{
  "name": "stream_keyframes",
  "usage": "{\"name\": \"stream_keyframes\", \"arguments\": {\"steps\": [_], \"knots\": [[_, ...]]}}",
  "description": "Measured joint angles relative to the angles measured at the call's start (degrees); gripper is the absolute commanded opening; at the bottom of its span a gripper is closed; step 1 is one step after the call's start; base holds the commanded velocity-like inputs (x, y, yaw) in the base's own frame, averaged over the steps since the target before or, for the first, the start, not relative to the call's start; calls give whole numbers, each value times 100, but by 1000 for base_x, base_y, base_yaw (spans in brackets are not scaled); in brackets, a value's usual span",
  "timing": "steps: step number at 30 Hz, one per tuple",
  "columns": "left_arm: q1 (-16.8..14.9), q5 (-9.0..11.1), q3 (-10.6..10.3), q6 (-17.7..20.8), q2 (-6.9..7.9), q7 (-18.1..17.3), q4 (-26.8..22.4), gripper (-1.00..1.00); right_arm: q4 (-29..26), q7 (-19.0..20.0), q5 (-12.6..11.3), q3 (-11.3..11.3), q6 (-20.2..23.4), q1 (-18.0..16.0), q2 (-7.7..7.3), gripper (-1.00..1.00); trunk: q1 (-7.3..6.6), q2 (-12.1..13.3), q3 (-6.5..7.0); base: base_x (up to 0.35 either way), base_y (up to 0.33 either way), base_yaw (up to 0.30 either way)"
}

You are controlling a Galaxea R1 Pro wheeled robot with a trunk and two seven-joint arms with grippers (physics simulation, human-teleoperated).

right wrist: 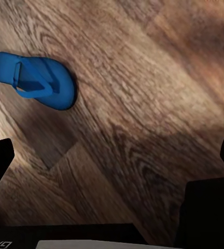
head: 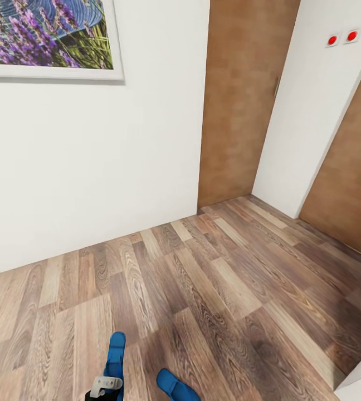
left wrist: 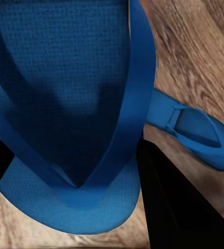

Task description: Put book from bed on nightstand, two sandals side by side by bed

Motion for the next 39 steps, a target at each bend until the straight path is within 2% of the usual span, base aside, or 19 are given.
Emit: {"name": "stream_keyframes", "arguments": {"steps": [24, 39], "knots": [[0, -2, 0, -2, 0, 0, 1, -100, 1, -8, 0, -1, 0, -1, 0, 100, 0, 0, 0, 0, 0, 286], [0, -3, -1, 0, 0, 1, 0, -100, 1, -9, 0, -8, 0, -1, 0, 100, 0, 0, 0, -72, 0, 291]]}}
